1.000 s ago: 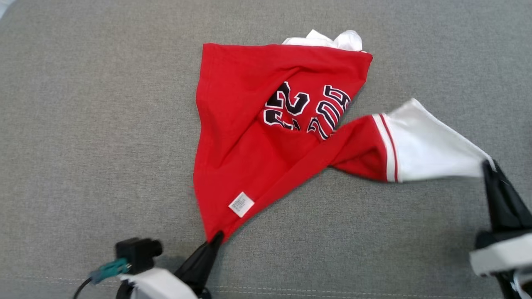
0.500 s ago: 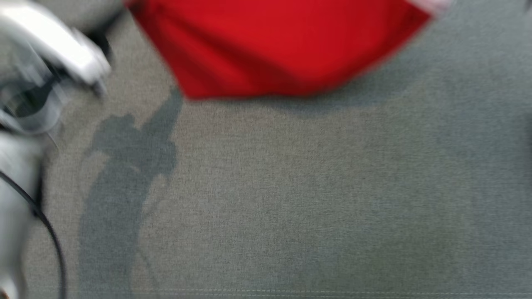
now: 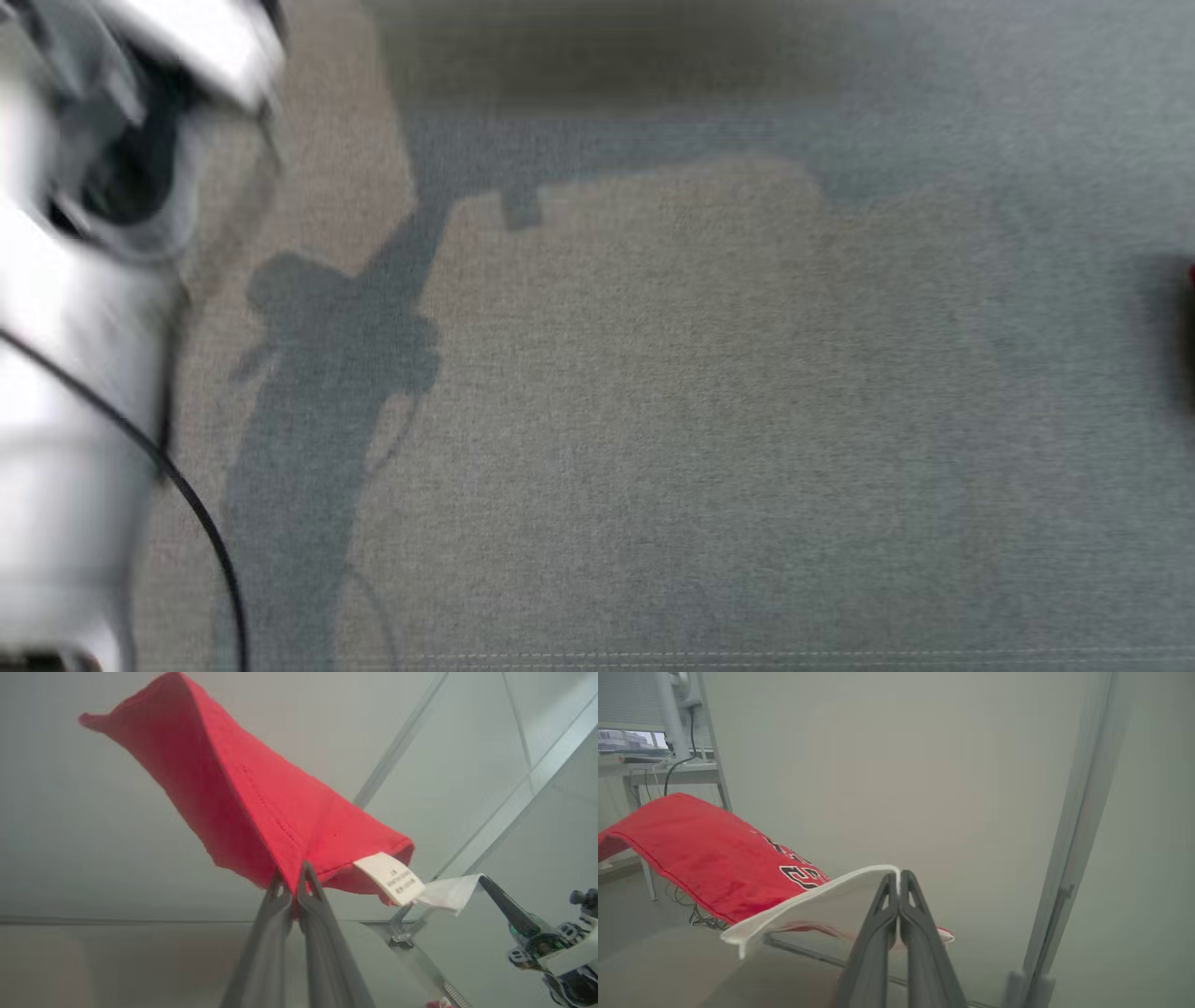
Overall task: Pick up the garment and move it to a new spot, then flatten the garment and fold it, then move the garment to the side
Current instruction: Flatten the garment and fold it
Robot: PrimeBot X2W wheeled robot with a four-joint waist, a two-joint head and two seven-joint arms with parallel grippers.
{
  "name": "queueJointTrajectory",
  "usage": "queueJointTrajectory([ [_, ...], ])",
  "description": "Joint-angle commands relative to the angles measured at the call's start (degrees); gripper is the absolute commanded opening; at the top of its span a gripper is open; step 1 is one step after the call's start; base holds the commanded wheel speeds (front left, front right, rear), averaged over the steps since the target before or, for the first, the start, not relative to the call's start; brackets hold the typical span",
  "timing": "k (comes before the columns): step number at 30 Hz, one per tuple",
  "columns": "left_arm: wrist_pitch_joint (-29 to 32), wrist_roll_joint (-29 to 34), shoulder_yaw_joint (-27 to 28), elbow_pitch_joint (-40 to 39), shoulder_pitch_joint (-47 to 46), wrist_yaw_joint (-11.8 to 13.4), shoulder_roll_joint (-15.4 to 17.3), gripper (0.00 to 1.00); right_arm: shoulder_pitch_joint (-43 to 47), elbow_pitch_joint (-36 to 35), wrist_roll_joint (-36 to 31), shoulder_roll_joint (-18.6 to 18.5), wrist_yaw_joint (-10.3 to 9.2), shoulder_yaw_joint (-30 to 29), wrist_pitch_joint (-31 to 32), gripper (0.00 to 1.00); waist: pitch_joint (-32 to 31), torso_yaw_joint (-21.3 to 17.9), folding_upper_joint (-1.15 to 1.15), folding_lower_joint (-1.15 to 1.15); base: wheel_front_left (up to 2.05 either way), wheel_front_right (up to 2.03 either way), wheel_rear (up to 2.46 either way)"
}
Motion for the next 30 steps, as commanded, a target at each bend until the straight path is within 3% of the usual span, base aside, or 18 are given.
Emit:
queueJointTrajectory([
  [1,-2.7,1.0,1.2,-0.9,6.4,-0.1,2.5,0.0,8.5,-2.8,2.7,-1.1,0.08,0.5,-0.9,0.0,3.9,2.5,0.0,0.0,0.0,0.0,0.0],
  [5,-12.1,4.7,0.2,2.0,20.7,1.9,0.5,0.0,28.0,-6.1,9.1,-1.1,0.08,0.5,-5.6,0.0,6.3,2.6,0.0,0.0,0.0,0.0,0.0],
  [10,-19.7,5.8,1.8,2.9,30.3,4.2,-0.4,0.0,40.5,-8.1,13.3,-0.2,0.08,-1.2,-10.7,0.0,6.4,2.0,0.0,0.0,0.0,0.0,0.0],
  [13,-19.5,7.0,1.1,0.9,34.0,5.0,1.2,0.0,44.9,-12.3,14.3,-0.9,0.08,-3.3,-12.4,0.0,5.4,1.8,0.0,0.0,0.0,0.0,0.0],
  [17,-19.3,9.0,0.2,-5.2,41.6,8.0,3.8,0.0,54.7,-19.9,13.9,-0.8,0.08,-7.7,-12.7,0.0,2.2,1.7,0.0,0.0,0.0,0.0,0.0],
  [21,-19.4,8.9,1.0,-11.2,49.0,11.9,4.8,0.0,65.4,-25.7,12.4,2.8,0.08,-11.9,-10.0,0.0,-0.6,1.4,0.0,0.0,0.0,0.0,0.0],
  [22,-19.4,8.9,1.0,-11.2,49.0,11.9,4.8,0.0,65.4,-25.7,12.4,2.8,0.08,-11.9,-10.0,0.0,-0.6,1.4,0.0,0.0,0.0,0.0,0.0],
  [30,-17.4,6.7,3.2,-20.1,60.2,17.8,6.7,0.0,79.6,-35.5,6.1,13.8,0.08,-18.2,0.6,0.0,-3.4,0.1,0.0,0.0,0.0,0.0,0.0],
])
